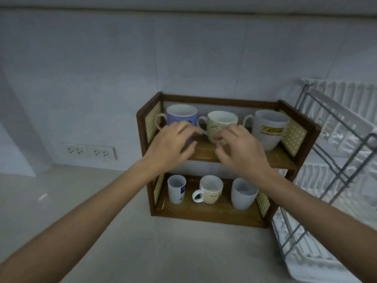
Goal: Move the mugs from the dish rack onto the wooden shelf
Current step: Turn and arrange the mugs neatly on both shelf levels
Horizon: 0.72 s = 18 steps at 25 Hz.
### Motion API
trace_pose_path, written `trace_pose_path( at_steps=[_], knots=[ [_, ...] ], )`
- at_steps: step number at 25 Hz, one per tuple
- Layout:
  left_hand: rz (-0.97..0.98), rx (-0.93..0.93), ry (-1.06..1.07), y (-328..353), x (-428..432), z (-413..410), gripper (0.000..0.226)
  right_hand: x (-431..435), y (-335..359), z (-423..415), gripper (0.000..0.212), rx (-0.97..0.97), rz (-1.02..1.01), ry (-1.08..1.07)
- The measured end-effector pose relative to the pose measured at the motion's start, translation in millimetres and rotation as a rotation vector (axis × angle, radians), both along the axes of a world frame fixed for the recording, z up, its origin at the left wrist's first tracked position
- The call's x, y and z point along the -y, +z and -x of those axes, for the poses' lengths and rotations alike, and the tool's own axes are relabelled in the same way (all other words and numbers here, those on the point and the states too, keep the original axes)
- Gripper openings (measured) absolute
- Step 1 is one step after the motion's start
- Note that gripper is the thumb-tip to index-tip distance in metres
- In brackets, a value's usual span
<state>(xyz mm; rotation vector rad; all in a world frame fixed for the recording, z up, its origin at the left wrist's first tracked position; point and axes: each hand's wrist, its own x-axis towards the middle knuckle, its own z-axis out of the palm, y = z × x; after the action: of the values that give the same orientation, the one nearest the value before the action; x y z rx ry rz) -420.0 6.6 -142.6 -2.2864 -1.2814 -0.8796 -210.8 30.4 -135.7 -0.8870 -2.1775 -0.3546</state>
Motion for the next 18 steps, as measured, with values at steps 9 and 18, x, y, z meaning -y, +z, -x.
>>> trace_pose_path(
  at_steps=[9, 18],
  knots=[
    [0.859, -0.086, 0.320, -125, -18, 6, 0.056, -18, -145, -3, 0.051, 0.569, 0.691, -0.160],
    [1.156, -0.349, 0.350, -122, -70, 4, 0.057, -95, -164, 8, 0.086, 0.973, 0.802, -0.241]
  ],
)
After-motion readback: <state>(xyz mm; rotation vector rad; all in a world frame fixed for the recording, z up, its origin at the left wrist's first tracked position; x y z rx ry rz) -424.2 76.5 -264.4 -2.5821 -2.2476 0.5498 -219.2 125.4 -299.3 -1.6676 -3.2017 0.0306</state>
